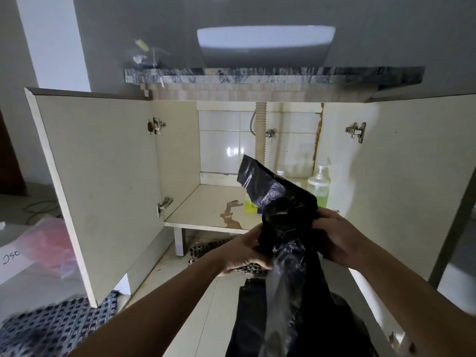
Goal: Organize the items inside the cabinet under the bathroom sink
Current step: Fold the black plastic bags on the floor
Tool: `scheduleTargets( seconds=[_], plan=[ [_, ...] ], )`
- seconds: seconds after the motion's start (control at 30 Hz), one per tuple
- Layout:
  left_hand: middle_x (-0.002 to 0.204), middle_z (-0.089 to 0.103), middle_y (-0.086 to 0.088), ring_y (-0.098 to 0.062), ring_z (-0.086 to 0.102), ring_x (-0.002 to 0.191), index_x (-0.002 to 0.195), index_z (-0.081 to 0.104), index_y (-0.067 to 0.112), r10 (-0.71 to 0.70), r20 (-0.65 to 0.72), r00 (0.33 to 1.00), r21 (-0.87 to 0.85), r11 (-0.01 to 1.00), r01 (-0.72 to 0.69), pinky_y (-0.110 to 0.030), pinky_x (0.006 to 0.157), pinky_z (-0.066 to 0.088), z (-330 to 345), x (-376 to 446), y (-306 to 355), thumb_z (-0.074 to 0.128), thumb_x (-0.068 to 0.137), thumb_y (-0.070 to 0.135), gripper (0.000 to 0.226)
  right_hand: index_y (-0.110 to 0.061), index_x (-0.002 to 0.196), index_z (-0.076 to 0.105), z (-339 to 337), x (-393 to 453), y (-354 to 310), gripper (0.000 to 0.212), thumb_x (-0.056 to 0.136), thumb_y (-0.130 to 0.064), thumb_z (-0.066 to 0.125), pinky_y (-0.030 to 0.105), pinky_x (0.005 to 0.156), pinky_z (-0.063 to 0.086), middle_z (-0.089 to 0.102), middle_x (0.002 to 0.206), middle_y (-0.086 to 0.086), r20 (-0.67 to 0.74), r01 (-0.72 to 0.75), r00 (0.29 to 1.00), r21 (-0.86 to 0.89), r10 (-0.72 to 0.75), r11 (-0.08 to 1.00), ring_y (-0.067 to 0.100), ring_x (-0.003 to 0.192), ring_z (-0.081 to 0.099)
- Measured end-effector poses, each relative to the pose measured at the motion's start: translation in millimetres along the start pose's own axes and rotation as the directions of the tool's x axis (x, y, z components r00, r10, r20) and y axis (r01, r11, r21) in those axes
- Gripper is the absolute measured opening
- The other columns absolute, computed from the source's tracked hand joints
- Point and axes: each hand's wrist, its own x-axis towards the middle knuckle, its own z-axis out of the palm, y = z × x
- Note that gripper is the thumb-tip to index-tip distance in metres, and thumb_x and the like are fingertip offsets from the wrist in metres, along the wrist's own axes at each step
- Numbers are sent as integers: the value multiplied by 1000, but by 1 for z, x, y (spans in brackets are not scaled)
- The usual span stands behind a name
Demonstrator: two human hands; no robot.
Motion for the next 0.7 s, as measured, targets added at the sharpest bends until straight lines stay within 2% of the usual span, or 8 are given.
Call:
scheduleTargets(
  seconds=[0.13,0.23,0.3,0.47,0.53,0.6,0.63,0.7],
  plan=[
    [112,66,7,-15,57,112,113,58,35,14,-66,998,32,999,-12,-37,108,36,1,9,0,76,73,3,55,-2,95,64,-5,-1,-1,35,86,15,35,31,58,59,70,76,15,-9,12,1000,-1,-12,1000,26,64,69],
    [92,69,2,-11,62,82,100,66,23,-21,-69,997,73,997,26,-30,83,49,-3,10,-5,76,74,5,33,-1,101,64,-12,-2,-1,36,86,15,35,33,65,60,70,84,17,-44,8,999,-32,-9,999,28,70,68],
    [81,66,-4,-15,57,69,98,65,9,-37,-93,995,49,998,42,-28,69,45,-8,8,-7,74,75,3,26,-1,101,65,-20,0,0,37,85,18,36,30,61,59,69,84,18,-137,22,990,-53,-29,998,26,67,67],
    [97,70,-18,-22,61,83,95,68,12,2,-254,967,81,997,20,-32,80,46,-32,-3,-3,74,75,3,22,-4,76,64,-48,6,6,23,77,13,49,29,56,41,57,73,15,-491,-84,866,-324,-92,942,26,63,55],
    [92,70,-21,-21,61,78,94,70,5,53,-327,944,165,986,2,-27,73,46,-38,-8,1,74,76,3,18,-9,77,61,-57,7,11,15,78,5,55,30,58,37,55,72,9,-565,-230,808,-561,-165,795,27,69,52],
    [77,66,-17,-16,58,67,87,71,5,136,-410,902,240,970,-37,-17,60,46,-43,-9,6,73,77,4,11,-10,94,55,-60,3,15,11,84,-8,56,32,65,40,58,78,7,-510,-377,827,-816,-237,439,29,78,54],
    [70,63,-10,-13,56,62,82,70,10,195,-434,880,304,951,-61,-15,56,44,-45,-10,10,73,77,5,7,-12,102,51,-60,2,16,17,86,-12,55,33,69,42,59,83,6,-470,-404,846,-873,-252,272,29,82,57],
    [61,59,1,-9,54,52,77,70,15,296,-425,855,433,896,-95,-17,56,43,-46,-10,18,74,78,10,7,-12,114,47,-50,1,9,31,85,-15,57,33,75,43,59,93,4,-376,-345,858,-927,-351,149,28,88,58]
  ],
)
